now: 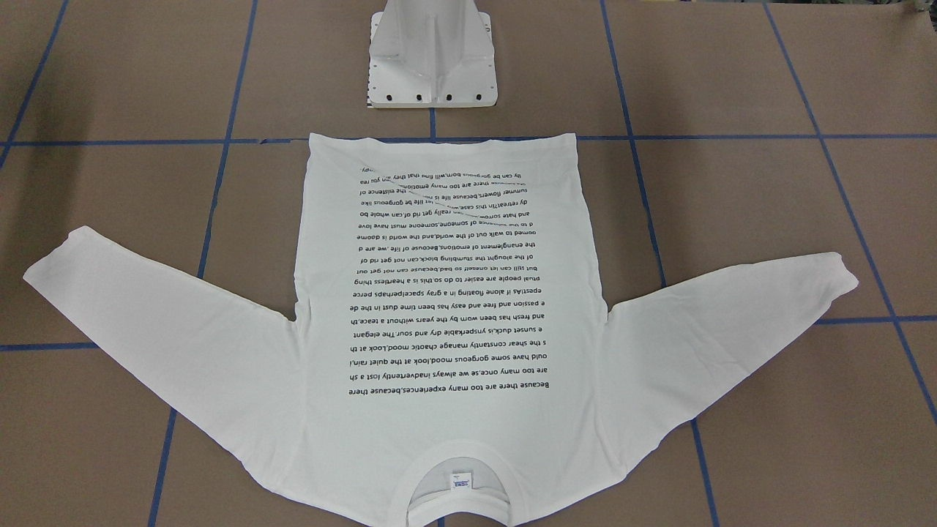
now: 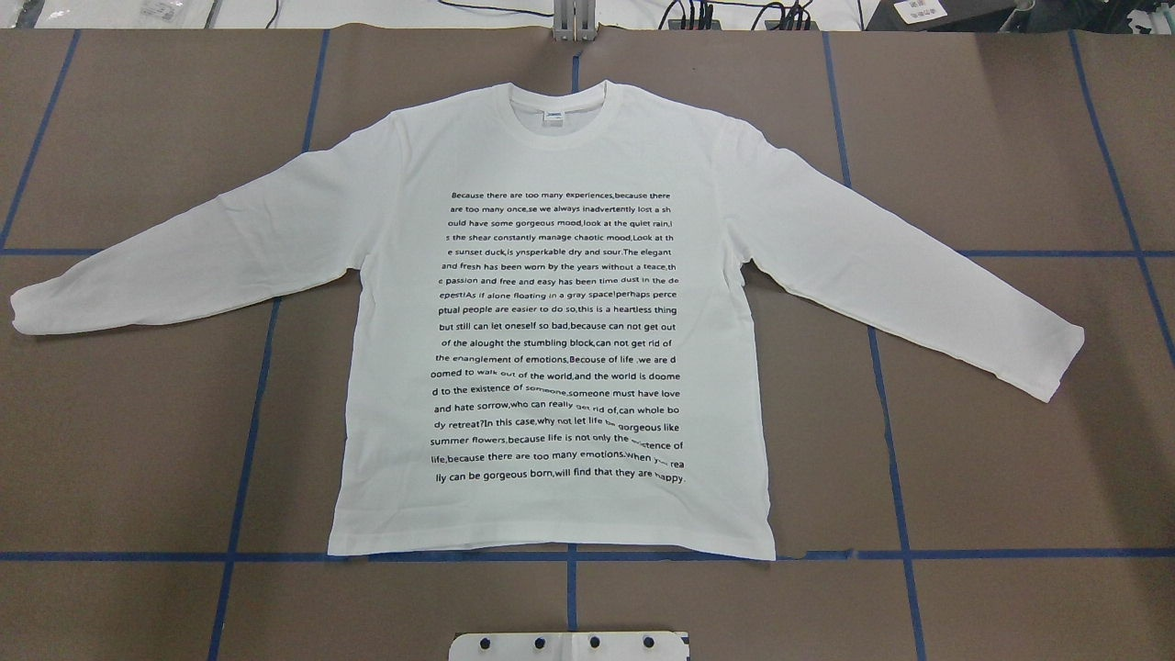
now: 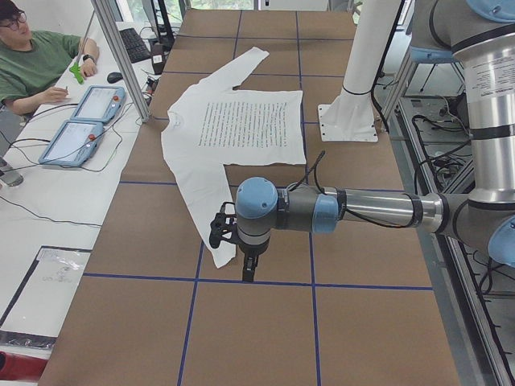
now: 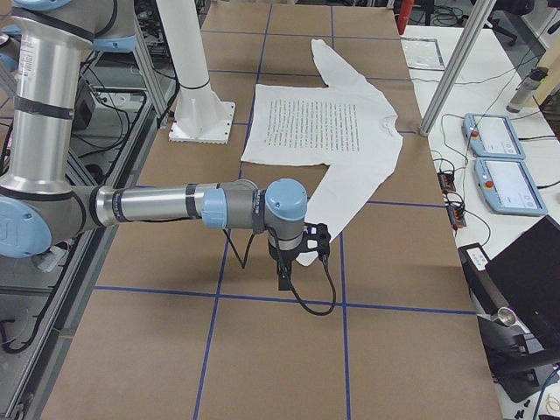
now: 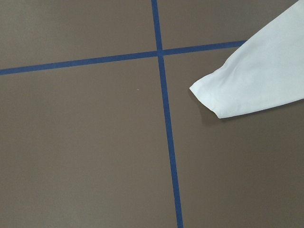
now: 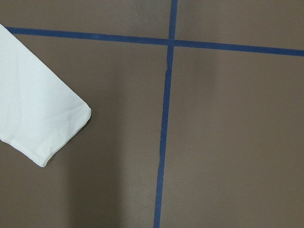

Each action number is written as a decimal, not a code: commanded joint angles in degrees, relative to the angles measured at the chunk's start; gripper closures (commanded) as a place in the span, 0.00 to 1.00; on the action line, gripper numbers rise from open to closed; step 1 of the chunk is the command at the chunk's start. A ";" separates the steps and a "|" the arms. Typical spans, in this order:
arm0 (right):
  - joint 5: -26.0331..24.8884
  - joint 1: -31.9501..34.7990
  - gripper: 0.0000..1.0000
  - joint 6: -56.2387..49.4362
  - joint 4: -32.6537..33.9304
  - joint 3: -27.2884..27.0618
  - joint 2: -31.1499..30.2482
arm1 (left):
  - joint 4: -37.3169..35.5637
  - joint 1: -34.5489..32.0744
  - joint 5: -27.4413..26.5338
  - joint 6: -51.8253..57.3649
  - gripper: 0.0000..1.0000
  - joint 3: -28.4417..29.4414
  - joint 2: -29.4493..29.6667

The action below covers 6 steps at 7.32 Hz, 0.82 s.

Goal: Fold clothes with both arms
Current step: 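Move the right gripper in toward the sleeve nearest it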

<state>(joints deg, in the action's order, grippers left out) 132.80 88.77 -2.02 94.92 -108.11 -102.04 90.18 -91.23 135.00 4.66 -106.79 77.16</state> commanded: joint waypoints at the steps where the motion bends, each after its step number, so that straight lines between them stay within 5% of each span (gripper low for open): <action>1: -0.09 0.00 0.00 0.00 -0.09 -0.08 0.00 | 0.09 0.00 0.00 0.09 0.00 -0.70 0.01; 4: 0.78 -1.92 0.00 4.79 -0.79 0.18 2.71 | 0.35 0.09 0.00 0.09 0.00 -1.14 1.15; 6: 0.97 -8.58 0.00 19.08 -14.58 4.37 3.78 | 0.18 0.09 0.35 0.09 0.00 -1.14 1.06</action>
<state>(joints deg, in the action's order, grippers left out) 133.57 84.01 8.20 89.32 -106.80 -98.86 90.44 -91.15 135.12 4.75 -107.89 78.20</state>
